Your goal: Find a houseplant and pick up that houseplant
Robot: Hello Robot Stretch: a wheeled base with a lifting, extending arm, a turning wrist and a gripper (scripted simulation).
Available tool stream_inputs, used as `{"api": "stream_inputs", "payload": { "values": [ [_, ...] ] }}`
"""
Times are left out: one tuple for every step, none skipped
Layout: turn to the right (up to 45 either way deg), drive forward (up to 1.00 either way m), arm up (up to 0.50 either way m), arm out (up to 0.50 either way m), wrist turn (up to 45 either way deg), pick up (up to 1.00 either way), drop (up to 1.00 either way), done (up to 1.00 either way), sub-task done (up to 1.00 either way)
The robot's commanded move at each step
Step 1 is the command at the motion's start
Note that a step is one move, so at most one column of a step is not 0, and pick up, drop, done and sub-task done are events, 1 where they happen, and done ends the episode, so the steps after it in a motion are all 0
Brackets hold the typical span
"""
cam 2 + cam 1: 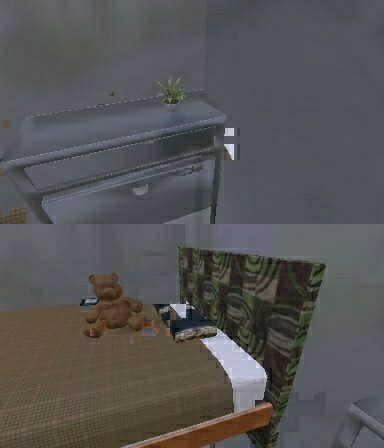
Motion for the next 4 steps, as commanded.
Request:
{"api": "stream_inputs", "payload": {
  "values": [
    [0.0,0.0,0.5,0.0,0.0,0.0,0.0,0.0,0.0],
    [0.0,0.0,0.38,0.0,0.0,0.0,0.0,0.0,0.0],
    [0.0,0.0,0.0,0.44,0.0,0.0,0.0,0.0,0.0],
    [0.0,0.0,0.0,0.0,45.0,0.0,0.0,0.0,0.0]
  ]
}}
